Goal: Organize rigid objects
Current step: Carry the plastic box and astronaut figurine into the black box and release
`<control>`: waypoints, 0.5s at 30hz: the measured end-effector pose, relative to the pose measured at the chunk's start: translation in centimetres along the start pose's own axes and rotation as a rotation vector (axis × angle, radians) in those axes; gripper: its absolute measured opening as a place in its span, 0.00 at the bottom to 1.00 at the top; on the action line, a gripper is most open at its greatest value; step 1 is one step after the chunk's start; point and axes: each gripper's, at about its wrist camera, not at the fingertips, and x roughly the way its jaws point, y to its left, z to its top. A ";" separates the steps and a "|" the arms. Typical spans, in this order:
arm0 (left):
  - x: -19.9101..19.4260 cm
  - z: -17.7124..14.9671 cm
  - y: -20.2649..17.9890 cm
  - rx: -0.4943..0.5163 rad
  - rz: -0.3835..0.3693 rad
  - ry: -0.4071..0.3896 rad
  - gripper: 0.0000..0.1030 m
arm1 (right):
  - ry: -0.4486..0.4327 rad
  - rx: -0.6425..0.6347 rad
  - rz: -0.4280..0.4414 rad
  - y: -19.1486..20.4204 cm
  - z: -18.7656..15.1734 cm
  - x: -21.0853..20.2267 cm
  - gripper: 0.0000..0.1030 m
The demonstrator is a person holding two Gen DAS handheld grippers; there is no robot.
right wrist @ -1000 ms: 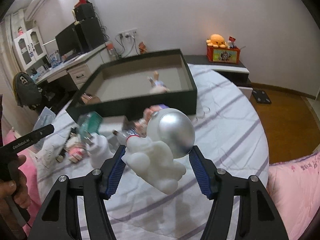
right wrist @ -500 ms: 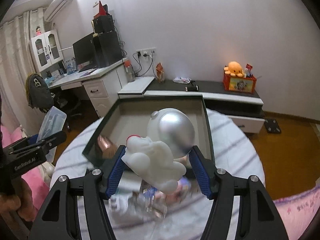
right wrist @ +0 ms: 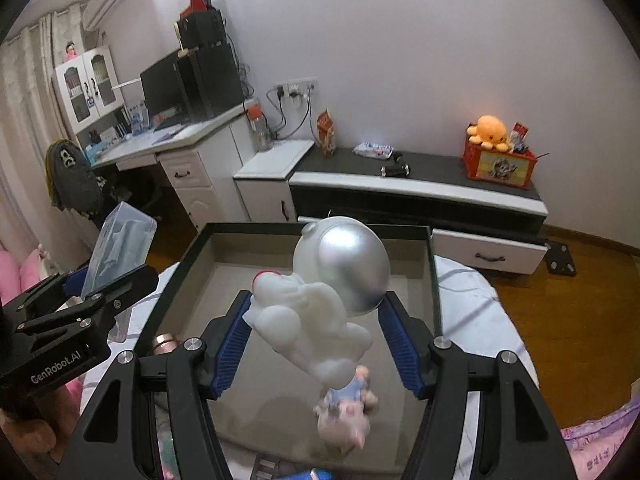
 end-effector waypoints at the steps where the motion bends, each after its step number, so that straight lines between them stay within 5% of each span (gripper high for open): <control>1: 0.8 0.1 0.0 0.001 0.000 0.011 0.63 | 0.013 -0.001 0.000 -0.2 0.1 0.7 0.63; 12: 8.9 -0.5 -0.8 0.017 0.012 0.204 0.64 | 0.217 -0.002 -0.007 -2.1 0.7 8.8 0.63; 15: 9.5 -0.7 -0.8 0.025 0.028 0.230 0.79 | 0.260 -0.017 -0.010 -2.4 0.4 9.9 0.63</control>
